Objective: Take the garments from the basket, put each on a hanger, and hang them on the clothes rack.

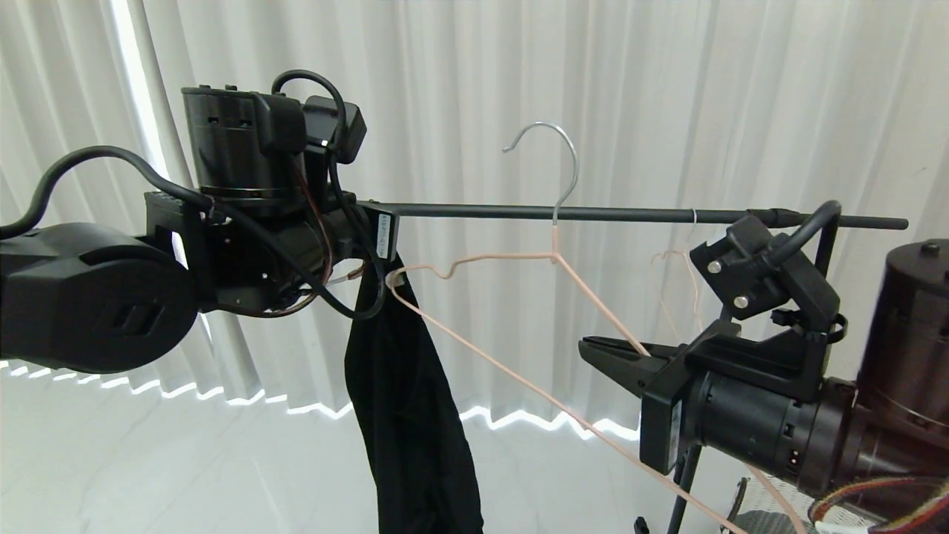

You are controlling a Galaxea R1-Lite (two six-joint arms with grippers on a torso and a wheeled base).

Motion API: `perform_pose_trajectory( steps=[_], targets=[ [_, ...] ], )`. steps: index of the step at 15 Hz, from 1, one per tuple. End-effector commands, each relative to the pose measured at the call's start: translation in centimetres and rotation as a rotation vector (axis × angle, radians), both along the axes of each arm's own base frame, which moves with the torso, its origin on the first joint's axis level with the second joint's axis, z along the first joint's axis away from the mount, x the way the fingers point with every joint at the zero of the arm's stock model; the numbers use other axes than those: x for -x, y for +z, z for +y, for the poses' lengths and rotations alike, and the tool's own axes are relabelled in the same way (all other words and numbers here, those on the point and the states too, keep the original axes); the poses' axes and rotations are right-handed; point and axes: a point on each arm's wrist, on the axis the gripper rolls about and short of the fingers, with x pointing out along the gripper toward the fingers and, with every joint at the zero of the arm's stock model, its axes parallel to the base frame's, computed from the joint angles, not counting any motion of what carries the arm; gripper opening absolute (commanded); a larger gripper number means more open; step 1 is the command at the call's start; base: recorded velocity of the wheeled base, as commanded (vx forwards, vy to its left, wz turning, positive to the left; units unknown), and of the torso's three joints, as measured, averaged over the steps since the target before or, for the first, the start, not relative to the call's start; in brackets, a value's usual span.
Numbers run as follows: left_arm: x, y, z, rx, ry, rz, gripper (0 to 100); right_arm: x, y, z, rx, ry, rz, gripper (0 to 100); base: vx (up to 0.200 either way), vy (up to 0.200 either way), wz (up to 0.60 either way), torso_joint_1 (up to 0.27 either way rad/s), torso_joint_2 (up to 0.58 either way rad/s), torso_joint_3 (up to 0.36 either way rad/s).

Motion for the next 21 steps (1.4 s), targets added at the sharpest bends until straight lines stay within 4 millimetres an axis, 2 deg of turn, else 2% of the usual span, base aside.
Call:
perform_pose_trajectory(
  steps=[1, 5, 7, 10, 13, 16, 19, 21],
  targets=[
    [0.2, 0.2, 0.2, 0.003, 0.003, -0.006, 0, -0.6, -0.3, 0.8, -0.014, -0.038, -0.003, 0, 0.0, 0.0, 0.0, 0.0, 0.0, 0.0],
    [0.5, 0.2, -0.7, 0.005, -0.023, -0.007, 0, -0.3, -0.6, 1.6, -0.027, -0.019, -0.003, 0, 0.0, 0.0, 0.0, 0.0, 0.0, 0.0],
    [1.0, 1.0, -1.7, 0.041, -0.056, -0.025, 0, 0.3, -1.1, 2.3, -0.017, 0.01, 0.013, 0, 0.0, 0.0, 0.0, 0.0, 0.0, 0.0],
    [1.0, 1.6, -1.9, 0.056, -0.06, -0.045, 0, 0.5, -1.3, 2.7, -0.009, 0.023, 0.018, 0, 0.0, 0.0, 0.0, 0.0, 0.0, 0.0],
    [0.9, 1.5, -1.1, 0.04, -0.035, -0.043, 0, 0.6, -0.9, 2.6, -0.045, 0.017, 0.009, 0, 0.0, 0.0, 0.0, 0.0, 0.0, 0.0],
    [0.2, 1.5, 1.0, -0.124, 0.018, -0.056, 0, 1.0, 0.2, 1.6, -0.105, 0.013, 0.015, 0, 0.0, 0.0, 0.0, 0.0, 0.0, 0.0],
    [0.2, 1.2, 1.1, -0.14, 0.018, -0.05, 0, 1.4, 1.1, 0.8, -0.174, 0.01, 0.046, 0, 0.0, 0.0, 0.0, 0.0, 0.0, 0.0],
    [0.3, 1.1, 1.1, -0.143, 0.015, -0.046, 0, 1.9, 0.9, 0.3, -0.177, 0.022, 0.058, 0, 0.0, 0.0, 0.0, 0.0, 0.0, 0.0]
  ],
)
